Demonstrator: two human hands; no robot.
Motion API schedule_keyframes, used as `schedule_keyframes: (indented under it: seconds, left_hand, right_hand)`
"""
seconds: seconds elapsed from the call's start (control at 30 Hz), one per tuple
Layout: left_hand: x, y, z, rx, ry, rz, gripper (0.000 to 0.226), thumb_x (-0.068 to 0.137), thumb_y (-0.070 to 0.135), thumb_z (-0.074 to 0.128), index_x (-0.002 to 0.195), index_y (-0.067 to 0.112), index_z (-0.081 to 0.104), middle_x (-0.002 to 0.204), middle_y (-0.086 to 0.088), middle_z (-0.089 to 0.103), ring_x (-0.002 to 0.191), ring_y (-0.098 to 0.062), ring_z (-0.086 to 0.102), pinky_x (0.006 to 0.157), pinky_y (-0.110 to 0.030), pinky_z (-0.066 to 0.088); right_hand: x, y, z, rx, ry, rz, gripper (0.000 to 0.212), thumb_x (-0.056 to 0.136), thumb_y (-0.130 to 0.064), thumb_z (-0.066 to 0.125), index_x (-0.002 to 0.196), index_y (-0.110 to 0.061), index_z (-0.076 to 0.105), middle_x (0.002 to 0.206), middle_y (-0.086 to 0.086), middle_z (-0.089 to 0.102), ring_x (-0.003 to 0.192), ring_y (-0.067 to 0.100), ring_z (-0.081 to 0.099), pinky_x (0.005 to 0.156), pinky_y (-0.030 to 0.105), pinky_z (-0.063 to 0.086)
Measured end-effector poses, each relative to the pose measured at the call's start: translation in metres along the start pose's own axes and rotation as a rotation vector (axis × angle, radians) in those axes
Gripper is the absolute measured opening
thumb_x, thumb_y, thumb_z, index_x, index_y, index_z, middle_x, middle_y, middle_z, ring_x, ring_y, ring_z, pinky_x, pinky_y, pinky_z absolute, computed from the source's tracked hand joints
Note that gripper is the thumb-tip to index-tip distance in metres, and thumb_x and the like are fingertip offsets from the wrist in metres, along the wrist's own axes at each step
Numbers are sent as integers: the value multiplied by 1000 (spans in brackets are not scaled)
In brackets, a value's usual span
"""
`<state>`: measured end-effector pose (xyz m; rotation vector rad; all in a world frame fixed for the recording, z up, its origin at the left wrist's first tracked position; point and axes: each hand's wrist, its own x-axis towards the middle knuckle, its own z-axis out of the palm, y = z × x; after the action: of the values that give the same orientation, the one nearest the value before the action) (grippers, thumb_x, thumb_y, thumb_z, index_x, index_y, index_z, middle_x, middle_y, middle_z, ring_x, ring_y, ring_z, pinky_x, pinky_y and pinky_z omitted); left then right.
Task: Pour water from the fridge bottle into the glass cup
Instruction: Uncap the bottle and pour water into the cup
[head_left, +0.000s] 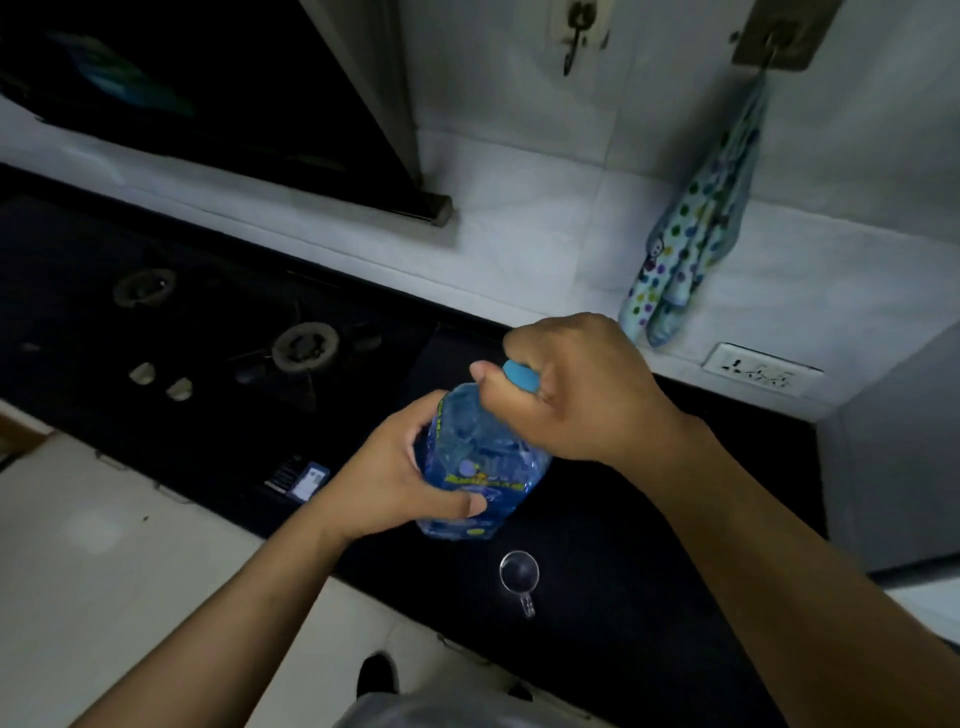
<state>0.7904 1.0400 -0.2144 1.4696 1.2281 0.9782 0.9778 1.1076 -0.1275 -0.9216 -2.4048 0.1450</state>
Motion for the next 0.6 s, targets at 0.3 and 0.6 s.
schedule_keyframes:
  seconds: [0.3, 0.6]
  left_hand:
    - [8, -8, -8, 53, 219, -35, 67, 59, 13, 95, 110, 41, 63, 101, 14, 76, 93, 0, 72, 83, -23, 58]
    - [33, -40, -93, -133, -352, -30, 87, 61, 3, 92, 137, 16, 54, 127, -9, 69, 116, -24, 68, 94, -36, 57]
  right_hand:
    - [25, -8, 15, -261, -75, 571, 56, 95, -56, 38, 56, -16, 39, 55, -1, 40, 59, 26, 48, 60, 31, 33]
    - [35, -56, 29, -25, -29, 117, 42, 95, -48, 49, 70, -15, 39, 61, -4, 38, 53, 21, 39, 49, 34, 29]
